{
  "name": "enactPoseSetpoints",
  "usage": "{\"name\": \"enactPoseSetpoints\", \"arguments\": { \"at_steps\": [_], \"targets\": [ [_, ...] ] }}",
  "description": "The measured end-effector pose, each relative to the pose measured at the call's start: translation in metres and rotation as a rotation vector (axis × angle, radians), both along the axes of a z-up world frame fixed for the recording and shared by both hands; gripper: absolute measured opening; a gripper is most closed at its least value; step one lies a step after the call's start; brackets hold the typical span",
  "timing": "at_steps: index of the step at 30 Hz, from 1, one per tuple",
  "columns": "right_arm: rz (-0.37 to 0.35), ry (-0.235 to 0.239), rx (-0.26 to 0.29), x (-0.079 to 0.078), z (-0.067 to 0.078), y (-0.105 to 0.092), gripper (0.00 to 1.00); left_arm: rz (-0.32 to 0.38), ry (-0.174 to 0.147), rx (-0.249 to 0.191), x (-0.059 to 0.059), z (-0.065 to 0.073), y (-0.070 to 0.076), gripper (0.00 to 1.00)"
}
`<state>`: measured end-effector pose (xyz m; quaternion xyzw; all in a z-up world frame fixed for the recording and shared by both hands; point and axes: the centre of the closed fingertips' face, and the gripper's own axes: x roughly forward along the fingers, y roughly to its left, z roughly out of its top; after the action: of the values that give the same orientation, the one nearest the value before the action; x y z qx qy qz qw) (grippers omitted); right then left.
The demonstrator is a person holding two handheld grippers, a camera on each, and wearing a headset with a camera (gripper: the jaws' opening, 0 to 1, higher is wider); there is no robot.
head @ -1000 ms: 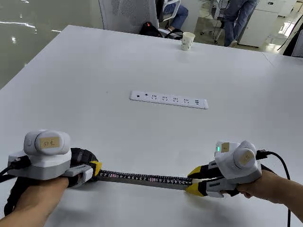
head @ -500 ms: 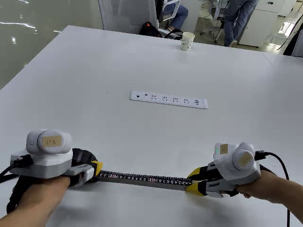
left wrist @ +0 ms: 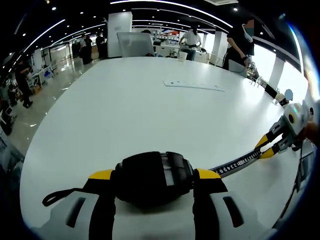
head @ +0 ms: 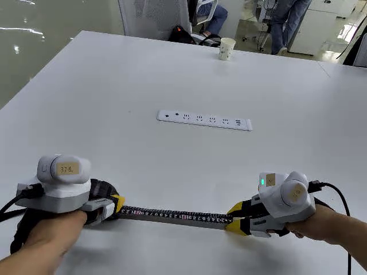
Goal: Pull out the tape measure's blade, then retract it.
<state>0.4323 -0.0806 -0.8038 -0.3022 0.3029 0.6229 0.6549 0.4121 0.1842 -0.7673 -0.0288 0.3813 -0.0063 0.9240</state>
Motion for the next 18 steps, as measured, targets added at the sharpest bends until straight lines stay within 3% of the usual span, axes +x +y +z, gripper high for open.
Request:
{"name": "enactPoseSetpoints", "arguments": {
  "at_steps": [18],
  "targets": [
    [0.028, -0.006, -0.011, -0.0018, 0.0005, 0.0017, 0.1, -0.024, 0.02, 0.016, 0.0004, -0.0003, 0.002, 0.54]
  ]
}}
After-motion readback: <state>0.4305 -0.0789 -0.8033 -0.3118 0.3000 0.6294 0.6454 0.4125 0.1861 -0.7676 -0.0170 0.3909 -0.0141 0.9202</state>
